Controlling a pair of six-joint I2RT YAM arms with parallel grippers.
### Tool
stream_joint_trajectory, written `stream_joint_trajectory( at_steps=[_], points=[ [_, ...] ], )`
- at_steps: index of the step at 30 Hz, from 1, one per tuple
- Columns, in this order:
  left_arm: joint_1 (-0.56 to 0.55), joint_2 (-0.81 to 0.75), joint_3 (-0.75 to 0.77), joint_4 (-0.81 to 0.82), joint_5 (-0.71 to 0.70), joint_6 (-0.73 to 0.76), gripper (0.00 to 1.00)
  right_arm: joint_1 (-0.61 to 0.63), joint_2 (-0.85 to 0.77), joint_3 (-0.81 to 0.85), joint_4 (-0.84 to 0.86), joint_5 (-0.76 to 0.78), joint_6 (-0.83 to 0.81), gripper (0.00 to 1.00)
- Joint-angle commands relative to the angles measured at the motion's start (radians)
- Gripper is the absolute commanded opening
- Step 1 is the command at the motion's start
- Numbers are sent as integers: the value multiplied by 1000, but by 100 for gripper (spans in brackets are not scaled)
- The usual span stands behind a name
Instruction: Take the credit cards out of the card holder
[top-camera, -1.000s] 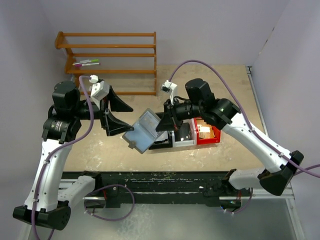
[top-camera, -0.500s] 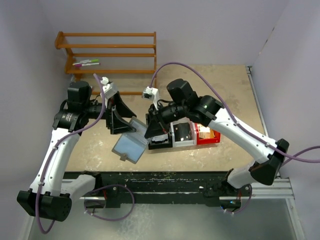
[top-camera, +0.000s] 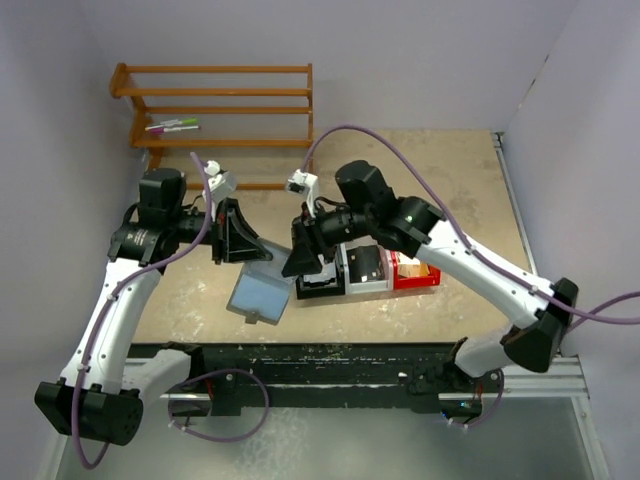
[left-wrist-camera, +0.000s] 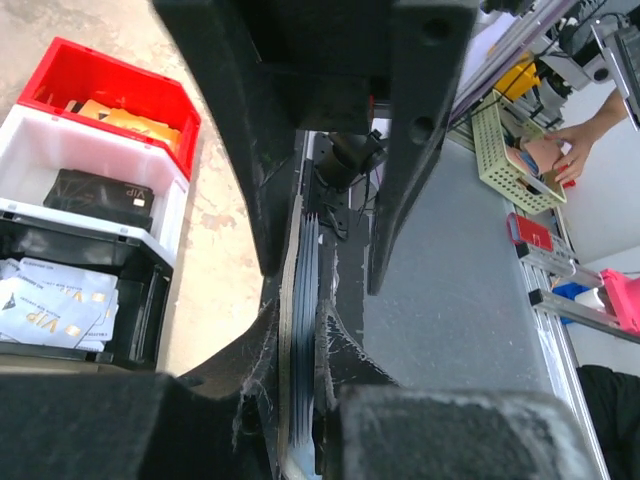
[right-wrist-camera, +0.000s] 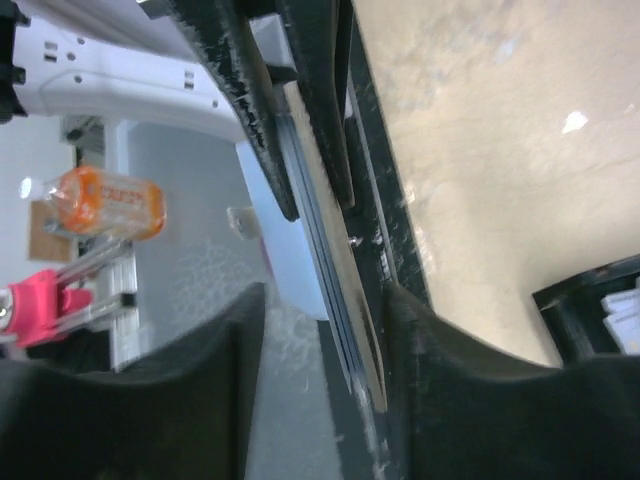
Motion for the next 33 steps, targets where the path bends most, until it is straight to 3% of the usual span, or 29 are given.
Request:
stream_joint_trajectory(
  at_steps=[1, 3, 6, 8, 14, 16, 18, 19, 21, 23, 26, 29, 33],
  points=[
    [-2, -33, -8, 178, -28, -151, 5, 3, -182, -180, 424, 88, 256, 60],
    [-3, -60, -37, 321, -47, -299, 3, 3, -264, -338, 693, 161, 382, 66],
    [-2, -96, -80, 545, -83, -534, 0, 4, -372, -615, 1138, 246, 580, 68],
    [-1, -104, -96, 633, -108, -640, 0, 5, -401, -732, 1344, 293, 671, 67],
    [-3, -118, -141, 802, -170, -862, 0, 22, -345, -798, 1557, 296, 778, 62],
    [-2, -120, -154, 839, -173, -909, 0, 27, -324, -790, 1579, 292, 783, 53],
    [-3, -123, -159, 847, -162, -920, 0, 29, -320, -782, 1578, 290, 779, 37],
    [-3, -124, -161, 840, -153, -910, 4, 29, -325, -775, 1552, 281, 769, 26],
    [-3, -125, -152, 783, -130, -850, 26, 28, -344, -744, 1432, 229, 752, 3],
    [-3, -119, -126, 655, -108, -735, 48, 26, -369, -677, 1206, 198, 661, 0],
    [-3, -106, -58, 476, -63, -524, 64, 26, -333, -494, 818, 76, 458, 0],
    [-3, -81, -6, 306, -10, -318, 66, 26, -203, -270, 424, -50, 254, 0],
    [-4, 4, 107, -49, 20, 83, 60, 26, -62, -51, 52, -25, 21, 0]
  ],
)
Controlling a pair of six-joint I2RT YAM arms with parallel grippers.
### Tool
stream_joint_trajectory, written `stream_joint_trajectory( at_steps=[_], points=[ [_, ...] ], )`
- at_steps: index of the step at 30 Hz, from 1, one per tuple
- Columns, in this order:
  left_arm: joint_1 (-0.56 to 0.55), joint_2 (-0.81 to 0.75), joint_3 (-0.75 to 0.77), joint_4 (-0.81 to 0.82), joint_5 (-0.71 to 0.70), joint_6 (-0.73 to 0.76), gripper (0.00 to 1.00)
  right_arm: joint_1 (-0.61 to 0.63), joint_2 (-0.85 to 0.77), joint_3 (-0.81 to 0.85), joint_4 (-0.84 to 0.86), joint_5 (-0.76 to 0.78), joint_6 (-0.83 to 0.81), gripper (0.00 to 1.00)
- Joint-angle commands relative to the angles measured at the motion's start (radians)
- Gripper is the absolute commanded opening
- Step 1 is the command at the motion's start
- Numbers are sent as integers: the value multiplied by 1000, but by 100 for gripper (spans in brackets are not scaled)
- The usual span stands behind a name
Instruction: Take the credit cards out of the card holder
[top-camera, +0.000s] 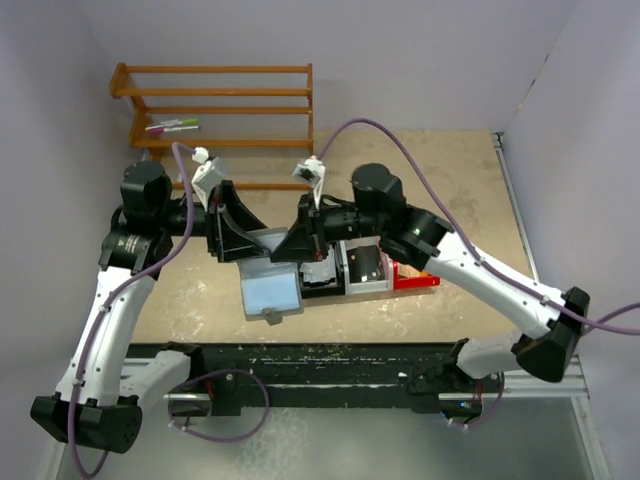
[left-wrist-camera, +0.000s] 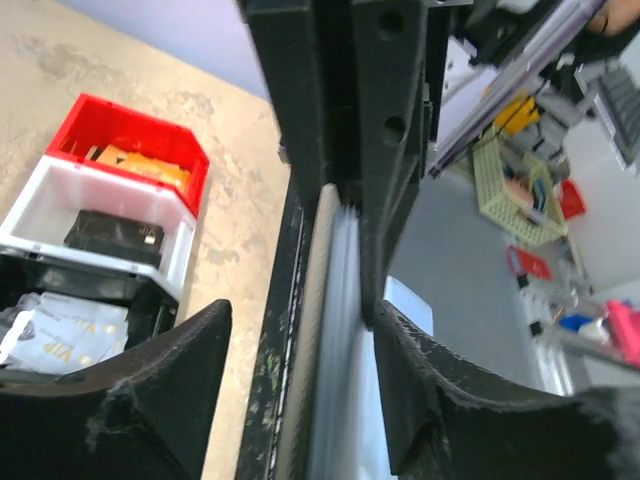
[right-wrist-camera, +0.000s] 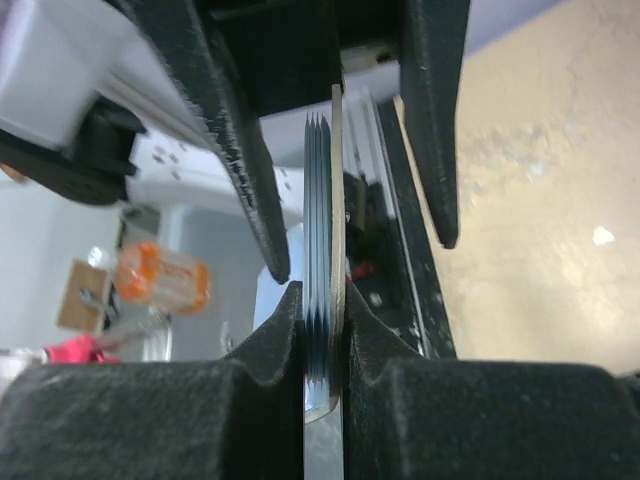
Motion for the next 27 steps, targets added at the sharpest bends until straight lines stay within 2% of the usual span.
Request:
stream_joint_trajectory(
  at_steps=[1, 5, 7, 11, 15, 17, 20, 22, 23, 25, 27],
  points=[
    [-3, 87, 132, -448, 60, 542, 58, 7, 119, 212, -506, -58, -320, 0],
    [-7, 171, 196, -734, 35, 819, 53, 7, 176, 326, -612, -55, -361, 0],
    [-8, 197, 206, -815, 7, 922, 53, 7, 187, 367, -633, -59, -374, 0],
    [-9, 215, 200, -864, -28, 1007, 57, 7, 209, 421, -672, -55, -406, 0],
    [-16, 222, 182, -867, -25, 1025, 58, 7, 234, 453, -697, -51, -433, 0],
    [-21, 227, 171, -868, -16, 1027, 52, 7, 243, 466, -701, -51, -433, 0],
    [-24, 229, 154, -868, 13, 1026, 28, 7, 257, 485, -698, -46, -429, 0],
    [-25, 223, 147, -849, 33, 989, 13, 5, 249, 476, -658, -37, -400, 14],
    [-25, 215, 141, -807, 42, 942, 9, 0, 235, 458, -606, -10, -371, 28],
    [-25, 189, 115, -689, 53, 805, 5, -8, 180, 394, -485, 30, -294, 50],
    [-24, 143, 72, -506, 54, 595, 4, -9, 114, 290, -337, 63, -196, 61]
  ],
)
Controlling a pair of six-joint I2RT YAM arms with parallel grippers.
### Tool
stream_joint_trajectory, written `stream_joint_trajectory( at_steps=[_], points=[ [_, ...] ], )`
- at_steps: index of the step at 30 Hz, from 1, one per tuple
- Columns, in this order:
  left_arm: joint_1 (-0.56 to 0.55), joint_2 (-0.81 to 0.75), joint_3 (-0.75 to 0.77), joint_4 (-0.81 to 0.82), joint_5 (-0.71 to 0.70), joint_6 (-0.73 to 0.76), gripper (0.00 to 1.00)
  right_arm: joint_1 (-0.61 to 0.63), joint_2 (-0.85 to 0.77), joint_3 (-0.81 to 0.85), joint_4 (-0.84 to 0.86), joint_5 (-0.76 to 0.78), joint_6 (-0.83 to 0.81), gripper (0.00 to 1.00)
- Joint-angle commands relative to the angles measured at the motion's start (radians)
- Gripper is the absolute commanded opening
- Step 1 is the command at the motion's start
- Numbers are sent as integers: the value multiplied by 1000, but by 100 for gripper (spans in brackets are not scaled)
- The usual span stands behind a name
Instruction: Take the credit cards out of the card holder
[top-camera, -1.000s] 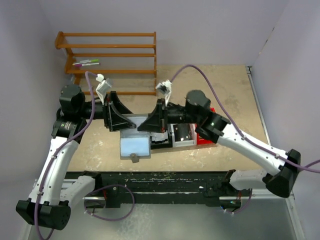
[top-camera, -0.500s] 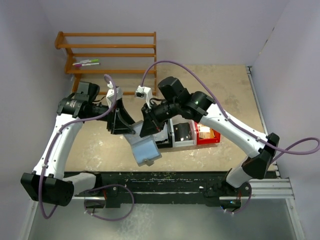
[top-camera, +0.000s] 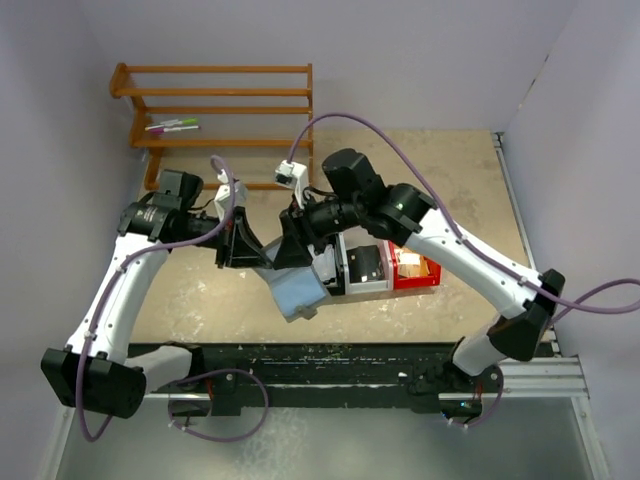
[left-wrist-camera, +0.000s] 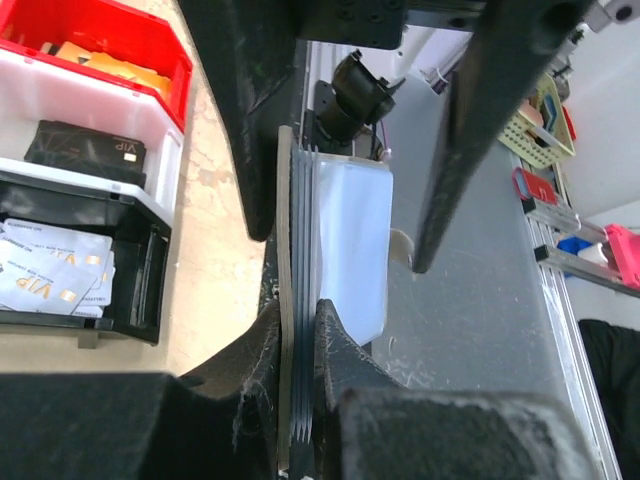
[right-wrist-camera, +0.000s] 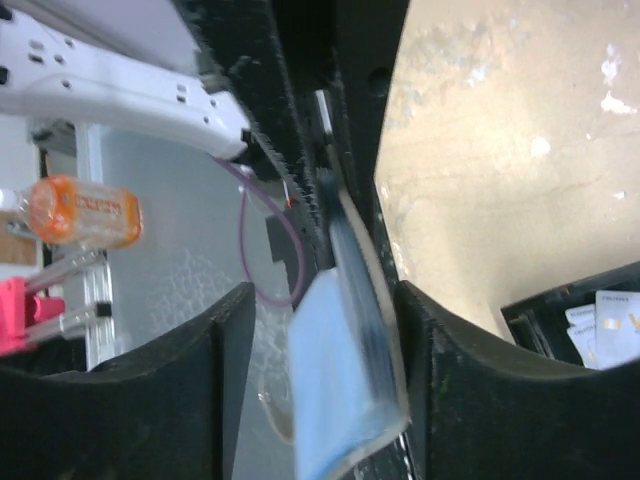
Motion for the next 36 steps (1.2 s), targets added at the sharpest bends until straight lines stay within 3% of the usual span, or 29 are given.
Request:
stream_joint_trajectory(
  at_steps=[1, 6, 10, 14, 17, 19, 20, 21, 23, 28, 33, 36],
  points=[
    [-3, -107, -80, 404, 39, -404, 4, -3, -175, -160, 369, 52, 213, 64],
    [-3, -245, -227, 972, -52, -972, 0, -3, -389, -508, 791, 131, 468, 70],
    [-3, -251, -236, 1100, -83, -1153, 0, -3, -478, -634, 909, 171, 536, 66],
    [-2, -259, -237, 1121, -96, -1195, 0, -3, -483, -644, 889, 165, 545, 50],
    [-4, -272, -249, 1138, -93, -1217, 1, -4, -478, -635, 883, 156, 543, 17],
    [-3, -272, -250, 1132, -70, -1211, 16, -3, -471, -609, 836, 159, 517, 1],
    [-4, -267, -249, 1121, -55, -1200, 27, -4, -464, -578, 795, 147, 486, 0],
    [-4, -260, -244, 1076, -23, -1151, 53, -4, -427, -499, 675, 95, 407, 0],
    [-4, -258, -250, 1059, 1, -1116, 62, -3, -384, -439, 588, 42, 348, 0],
    [-4, -242, -272, 1059, 71, -1111, 65, -4, -300, -301, 393, -59, 215, 0],
    [-4, -248, -287, 1054, 168, -1091, 58, -4, -255, -212, 306, -105, 128, 0],
    [-4, -243, -275, 959, 197, -997, 55, -9, -227, -174, 259, -129, 78, 0]
  ],
)
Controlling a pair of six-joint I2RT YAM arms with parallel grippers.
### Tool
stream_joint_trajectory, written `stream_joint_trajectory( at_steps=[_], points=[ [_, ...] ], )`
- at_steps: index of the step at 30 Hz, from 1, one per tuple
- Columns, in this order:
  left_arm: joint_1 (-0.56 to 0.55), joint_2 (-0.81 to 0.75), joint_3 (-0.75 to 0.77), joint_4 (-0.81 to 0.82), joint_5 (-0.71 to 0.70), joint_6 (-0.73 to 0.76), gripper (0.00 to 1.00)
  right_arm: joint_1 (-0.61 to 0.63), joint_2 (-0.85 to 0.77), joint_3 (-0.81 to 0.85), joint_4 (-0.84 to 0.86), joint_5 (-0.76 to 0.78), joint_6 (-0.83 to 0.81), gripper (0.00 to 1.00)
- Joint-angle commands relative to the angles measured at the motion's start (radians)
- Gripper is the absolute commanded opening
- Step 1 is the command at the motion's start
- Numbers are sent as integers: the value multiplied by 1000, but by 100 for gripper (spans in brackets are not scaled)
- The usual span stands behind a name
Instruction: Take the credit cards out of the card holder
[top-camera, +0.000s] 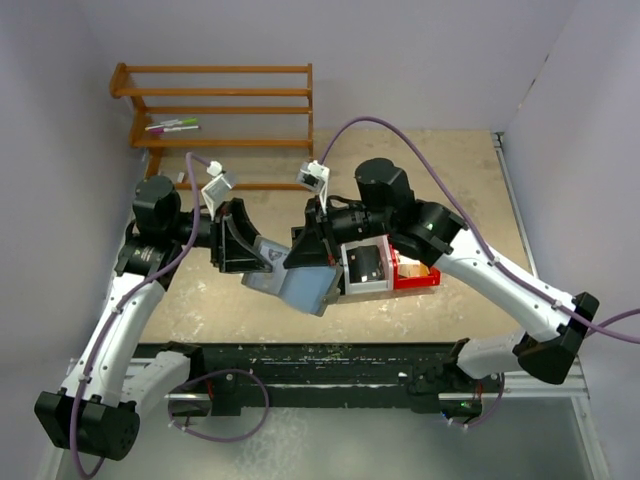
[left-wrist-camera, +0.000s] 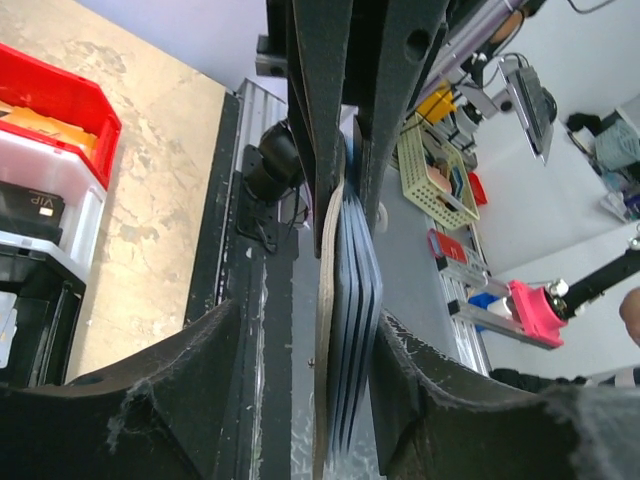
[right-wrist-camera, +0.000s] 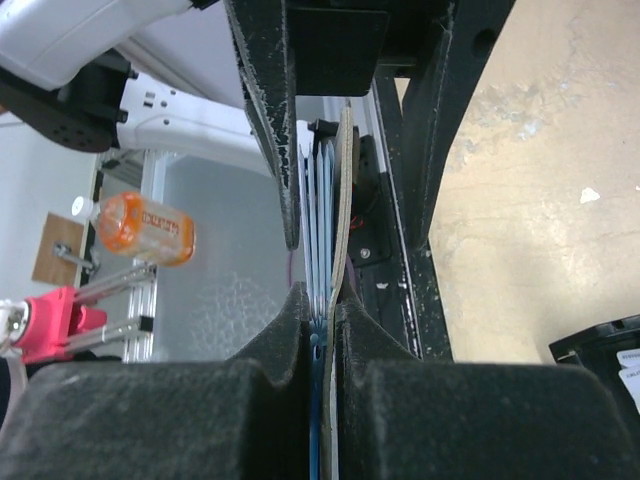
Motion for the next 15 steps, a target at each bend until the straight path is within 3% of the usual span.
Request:
stream_joint_trajectory(
  at_steps=[1, 5, 11, 13, 15],
  points=[
    [0, 0, 22, -106, 100, 152, 55, -5, 15, 98, -78, -89, -117, 0],
    [0, 17, 55, -232, 108, 253, 53, -19, 36, 122, -95, -118, -140, 0],
    [0, 23, 59, -225, 84, 244, 21, -32, 58, 140, -84, -147, -140, 0],
    [0, 21, 52, -186, 30, 202, 15, -42, 59, 136, -77, -138, -134, 15],
    [0, 18, 43, -146, -30, 153, 7, -78, 49, 119, -58, -108, -117, 41]
  ],
)
